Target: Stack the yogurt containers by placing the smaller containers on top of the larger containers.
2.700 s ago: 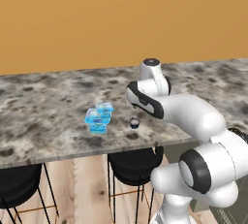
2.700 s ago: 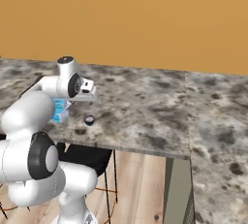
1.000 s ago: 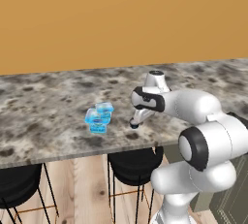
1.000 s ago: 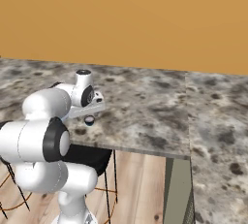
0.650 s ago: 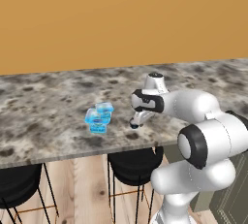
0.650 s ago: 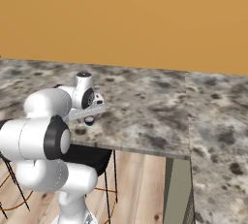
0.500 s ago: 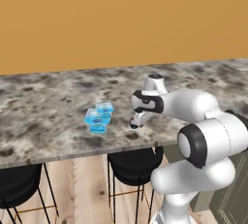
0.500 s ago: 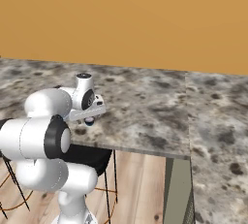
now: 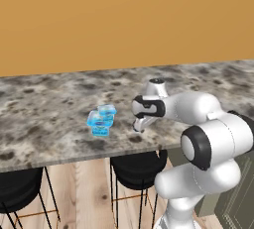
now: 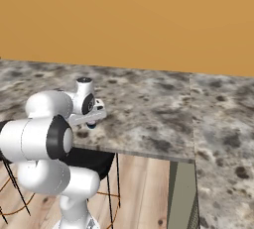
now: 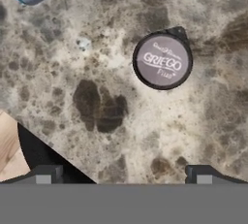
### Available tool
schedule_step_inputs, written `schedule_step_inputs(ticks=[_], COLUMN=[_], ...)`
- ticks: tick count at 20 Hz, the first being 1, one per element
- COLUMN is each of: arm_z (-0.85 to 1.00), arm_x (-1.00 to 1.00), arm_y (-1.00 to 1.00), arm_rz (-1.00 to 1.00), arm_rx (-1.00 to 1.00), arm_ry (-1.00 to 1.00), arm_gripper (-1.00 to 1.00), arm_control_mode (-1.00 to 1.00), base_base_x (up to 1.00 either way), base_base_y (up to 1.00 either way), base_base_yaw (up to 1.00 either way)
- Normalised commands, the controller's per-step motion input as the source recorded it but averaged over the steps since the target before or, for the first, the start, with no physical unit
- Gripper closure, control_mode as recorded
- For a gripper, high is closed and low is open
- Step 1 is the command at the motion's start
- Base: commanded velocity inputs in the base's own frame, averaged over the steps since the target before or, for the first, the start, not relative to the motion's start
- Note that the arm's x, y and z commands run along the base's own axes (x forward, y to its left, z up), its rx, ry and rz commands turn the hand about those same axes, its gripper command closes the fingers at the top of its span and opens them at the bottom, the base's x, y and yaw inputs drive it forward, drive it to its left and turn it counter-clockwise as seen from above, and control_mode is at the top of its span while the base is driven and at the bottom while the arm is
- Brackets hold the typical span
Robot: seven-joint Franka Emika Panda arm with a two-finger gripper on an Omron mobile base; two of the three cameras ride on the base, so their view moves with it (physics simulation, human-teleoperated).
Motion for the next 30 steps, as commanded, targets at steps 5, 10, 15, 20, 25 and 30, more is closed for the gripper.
schedule_step_inputs(ticks=[5,10,15,20,25,30], arm_z=[-0.13,-0.17,-0.12,-0.06,-0.05,-0.1], arm_x=[0.0,0.06,0.14,0.21,0.29,0.26], arm_y=[0.02,0.0,0.0,0.0,0.0,0.0], arm_rz=[0.0,0.0,0.0,0.0,0.0,0.0], arm_rx=[0.0,0.0,0.0,0.0,0.0,0.0], arm_ry=[0.0,0.0,0.0,0.0,0.0,0.0], arm_gripper=[-1.0,-1.0,-1.0,-1.0,-1.0,-1.0], arm_control_mode=[-1.0,-1.0,-1.0,-1.0,-1.0,-1.0], base_base_x=[0.0,0.0,0.0,0.0,0.0,0.0], base_base_y=[0.0,0.0,0.0,0.0,0.0,0.0], base_base_yaw=[0.0,0.0,0.0,0.0,0.0,0.0])
